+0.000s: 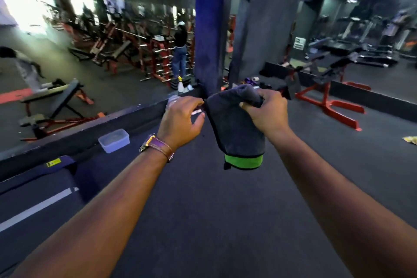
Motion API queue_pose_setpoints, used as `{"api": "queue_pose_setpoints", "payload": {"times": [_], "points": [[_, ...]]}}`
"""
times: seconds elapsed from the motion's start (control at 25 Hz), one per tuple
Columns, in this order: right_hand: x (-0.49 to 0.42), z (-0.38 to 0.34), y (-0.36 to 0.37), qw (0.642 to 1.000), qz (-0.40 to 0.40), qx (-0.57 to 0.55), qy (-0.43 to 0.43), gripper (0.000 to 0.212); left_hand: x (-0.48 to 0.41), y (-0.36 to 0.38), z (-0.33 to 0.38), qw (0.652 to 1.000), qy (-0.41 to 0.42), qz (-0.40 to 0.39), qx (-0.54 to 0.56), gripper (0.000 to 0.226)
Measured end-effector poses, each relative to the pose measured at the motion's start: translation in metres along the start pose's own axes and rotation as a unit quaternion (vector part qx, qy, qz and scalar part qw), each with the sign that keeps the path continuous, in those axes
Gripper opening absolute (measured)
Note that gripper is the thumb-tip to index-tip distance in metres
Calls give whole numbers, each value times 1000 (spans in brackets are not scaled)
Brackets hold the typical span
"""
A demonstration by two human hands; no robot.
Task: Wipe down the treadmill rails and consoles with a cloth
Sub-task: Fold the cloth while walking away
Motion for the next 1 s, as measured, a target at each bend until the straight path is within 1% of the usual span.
{"api": "queue_pose_setpoints", "payload": {"times": [0.08, 0.16, 0.24, 0.32, 0.48, 0.6, 0.64, 0.76, 0.92, 1.0], "points": [[-47, 35, 60, 1000, -1, 1, -30, 15, -5, 49, -52, 1000, 10, -4, -28, 33], [-93, 64, 125, 999, -12, -16, -27, 21, -5, 87, -114, 999, -36, -12, -30, 31], [-134, 84, 175, 998, -44, -42, -6, 27, -9, 112, -170, 994, -89, -42, -42, 31], [-189, 90, 223, 996, -74, -58, -9, 30, -29, 126, -223, 988, -120, -60, -73, 30], [-305, 90, 327, 986, -132, -78, -62, 17, -83, 142, -340, 975, -185, -22, -123, 26], [-396, 92, 413, 978, -168, -93, -77, 27, -118, 160, -437, 960, -241, -11, -142, 28], [-426, 90, 440, 975, -180, -91, -89, 30, -127, 164, -467, 953, -263, -11, -148, 29], [-497, 66, 511, 962, -223, -101, -124, 15, -147, 164, -545, 933, -313, -12, -179, 33], [-583, 21, 616, 942, -259, -139, -161, 15, -159, 140, -660, 901, -387, 17, -194, 32], [-620, 1, 673, 933, -272, -153, -177, 13, -161, 129, -718, 892, -398, 28, -212, 33]]}}
Point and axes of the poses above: each hand's wrist, its own x-axis away from the middle knuckle, its own y-axis out of the palm, z = x × y, the point moved 7 cm from there along -x, towards the middle knuckle, and after that the axes turned 8 degrees about -z, right-handed, at the moved point
